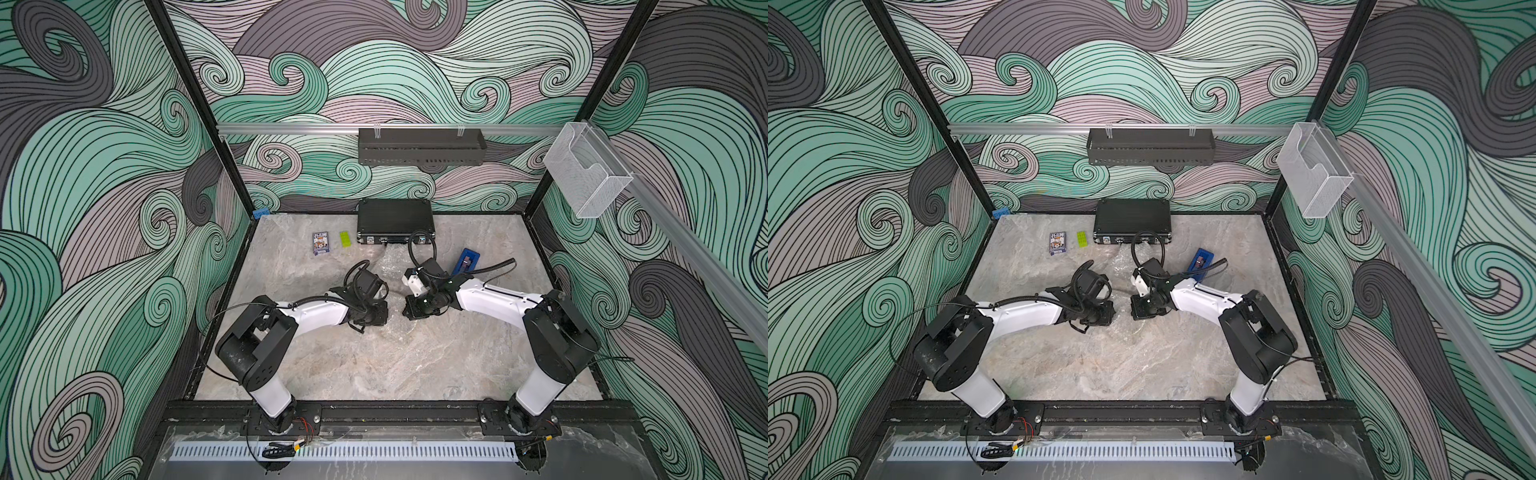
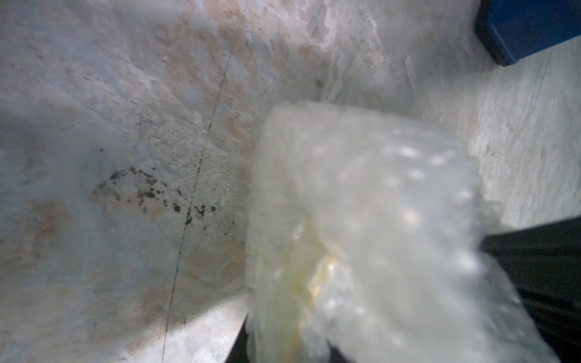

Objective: Wrap bowls in bubble wrap
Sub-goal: Wrap the bowl in bubble wrap.

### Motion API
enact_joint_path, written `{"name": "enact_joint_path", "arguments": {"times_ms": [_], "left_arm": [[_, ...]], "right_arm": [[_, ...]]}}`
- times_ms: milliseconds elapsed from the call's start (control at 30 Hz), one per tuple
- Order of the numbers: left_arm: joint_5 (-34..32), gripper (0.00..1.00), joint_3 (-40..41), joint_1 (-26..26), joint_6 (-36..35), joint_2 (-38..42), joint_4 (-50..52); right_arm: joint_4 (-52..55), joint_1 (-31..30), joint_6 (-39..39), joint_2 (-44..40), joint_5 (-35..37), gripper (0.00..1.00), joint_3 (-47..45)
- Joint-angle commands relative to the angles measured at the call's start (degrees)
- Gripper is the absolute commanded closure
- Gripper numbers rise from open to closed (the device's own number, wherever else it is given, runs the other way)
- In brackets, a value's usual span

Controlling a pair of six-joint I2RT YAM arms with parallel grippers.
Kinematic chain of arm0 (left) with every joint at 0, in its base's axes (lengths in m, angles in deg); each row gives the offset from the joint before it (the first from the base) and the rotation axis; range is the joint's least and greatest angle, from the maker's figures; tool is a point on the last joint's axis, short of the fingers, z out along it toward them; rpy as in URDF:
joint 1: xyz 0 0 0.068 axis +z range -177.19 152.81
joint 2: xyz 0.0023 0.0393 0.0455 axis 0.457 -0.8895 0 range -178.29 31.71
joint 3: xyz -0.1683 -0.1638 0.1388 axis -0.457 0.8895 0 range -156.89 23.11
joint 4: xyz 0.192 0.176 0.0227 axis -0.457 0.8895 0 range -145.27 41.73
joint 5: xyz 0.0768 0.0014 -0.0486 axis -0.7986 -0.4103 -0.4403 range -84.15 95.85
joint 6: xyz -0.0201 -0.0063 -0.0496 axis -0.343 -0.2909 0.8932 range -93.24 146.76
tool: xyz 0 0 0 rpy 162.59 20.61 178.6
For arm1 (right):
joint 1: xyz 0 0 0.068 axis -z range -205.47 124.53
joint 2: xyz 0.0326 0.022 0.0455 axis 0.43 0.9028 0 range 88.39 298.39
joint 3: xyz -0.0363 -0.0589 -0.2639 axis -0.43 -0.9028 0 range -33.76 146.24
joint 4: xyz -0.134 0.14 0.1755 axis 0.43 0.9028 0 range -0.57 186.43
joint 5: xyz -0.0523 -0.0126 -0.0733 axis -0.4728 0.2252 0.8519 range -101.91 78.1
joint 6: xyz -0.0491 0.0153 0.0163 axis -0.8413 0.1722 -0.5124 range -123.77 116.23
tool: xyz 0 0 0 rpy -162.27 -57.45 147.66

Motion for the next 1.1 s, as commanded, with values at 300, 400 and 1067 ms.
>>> {"name": "enact_joint_path", "arguments": {"times_ms": [300,400,1067], "left_arm": [[-1.19,0.24,3.08,3.11,-0.65,11.40,6.99],[4.38,0.18,4.79,3.10,-1.56,15.08,2.29],[-0.85,0.16,-0.62,3.51,-2.02,2.55,-0.19]], "right_arm": [[-0.01,1.33,-0.01,2.56,0.80,1.00,0.11],[-1.60,1.33,-0.11,2.79,0.37,1.00,0.12],[-1.77,1.28,-0.14,1.85,-0.35,1.00,-1.06]]}}
